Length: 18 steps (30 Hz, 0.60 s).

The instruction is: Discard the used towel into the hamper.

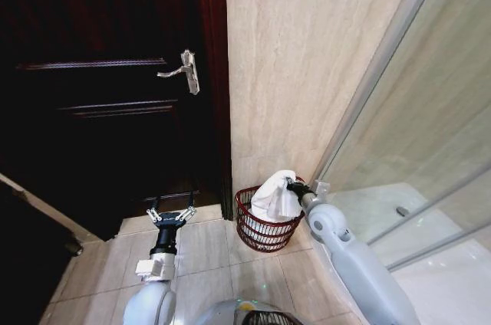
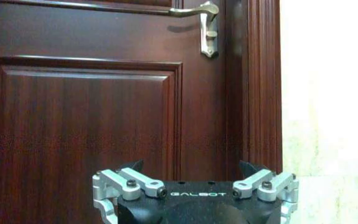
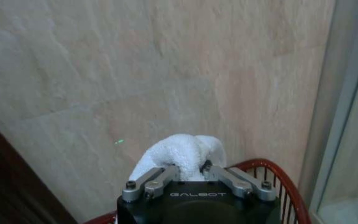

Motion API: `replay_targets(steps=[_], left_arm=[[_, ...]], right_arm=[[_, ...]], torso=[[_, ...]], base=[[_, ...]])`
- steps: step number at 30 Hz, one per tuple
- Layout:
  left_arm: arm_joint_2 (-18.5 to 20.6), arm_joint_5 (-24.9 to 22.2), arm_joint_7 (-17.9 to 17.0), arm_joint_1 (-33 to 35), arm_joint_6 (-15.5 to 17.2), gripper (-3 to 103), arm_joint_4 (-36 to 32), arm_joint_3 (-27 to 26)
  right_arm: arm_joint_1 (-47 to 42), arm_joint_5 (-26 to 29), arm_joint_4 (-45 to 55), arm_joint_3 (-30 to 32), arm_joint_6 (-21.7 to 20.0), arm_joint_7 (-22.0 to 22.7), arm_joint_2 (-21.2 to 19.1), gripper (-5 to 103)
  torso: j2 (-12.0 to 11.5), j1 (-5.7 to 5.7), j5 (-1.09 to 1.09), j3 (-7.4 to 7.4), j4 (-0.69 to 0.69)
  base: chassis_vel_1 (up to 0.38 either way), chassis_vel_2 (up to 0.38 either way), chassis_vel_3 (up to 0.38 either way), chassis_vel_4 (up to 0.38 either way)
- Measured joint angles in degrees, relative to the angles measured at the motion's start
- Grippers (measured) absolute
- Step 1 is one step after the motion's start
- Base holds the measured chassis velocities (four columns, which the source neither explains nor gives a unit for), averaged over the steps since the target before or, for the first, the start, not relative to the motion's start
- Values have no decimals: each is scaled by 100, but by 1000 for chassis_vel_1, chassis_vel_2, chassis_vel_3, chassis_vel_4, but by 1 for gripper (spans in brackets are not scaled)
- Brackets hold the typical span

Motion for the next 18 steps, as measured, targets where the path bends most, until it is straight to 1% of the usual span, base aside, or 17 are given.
replay_targets(steps=[4, 5, 6, 7, 8, 9, 13, 14, 15, 16, 18], left_arm=[[40, -14, -1, -20, 5, 100, 29, 21], [40, -14, -1, -20, 5, 100, 29, 21], [41, -18, -11, -19, 2, 100, 28, 36], [44, -29, -33, -19, -5, 100, 22, 46], [52, -54, -61, -21, -13, 100, 6, 56], [52, -54, -61, -21, -13, 100, 6, 56], [63, -76, -79, -18, -19, 100, -20, 60], [63, -76, -79, -18, -19, 100, -20, 60], [62, -76, -79, -14, -20, 100, -28, 64], [58, -76, -79, -8, -20, 100, -47, 65], [50, -76, -78, 1, -20, 100, -82, 56]], right_arm=[[62, 188, 224, 63, -481, 30, -95, 32], [62, 188, 224, 63, -481, 30, -95, 32], [96, 218, 229, 69, -539, 38, -106, 37], [115, 229, 229, 70, -557, 38, -114, 37], [139, 270, 221, 75, -571, 25, -122, 42], [139, 270, 221, 75, -571, 25, -122, 42], [205, 412, 147, 84, -581, -7, -116, 65], [205, 412, 147, 84, -581, -7, -116, 65], [210, 417, 145, 79, -576, -12, -113, 70], [211, 417, 145, 71, -569, -16, -113, 70], [204, 417, 167, 69, -560, -19, -123, 81]], torso=[[0, 0, 0, 0, 0], [0, 0, 0, 0, 0], [0, 0, 0, 0, 0], [0, 0, 0, 0, 0], [0, 0, 0, 0, 0], [0, 0, 0, 0, 0], [0, 0, 1, 0, 0], [0, 0, 1, 0, 0], [0, 0, 0, 0, 0], [0, 0, 0, 0, 0], [0, 0, 1, 0, 0]], base=[[0, 0, 0, 0], [0, 0, 0, 0], [0, 0, 0, 0], [0, 0, 0, 0], [0, 0, 0, 0], [0, 0, 0, 0], [0, 0, 0, 0], [0, 0, 0, 0], [0, 0, 0, 0], [0, 0, 0, 0], [0, 0, 0, 0]])
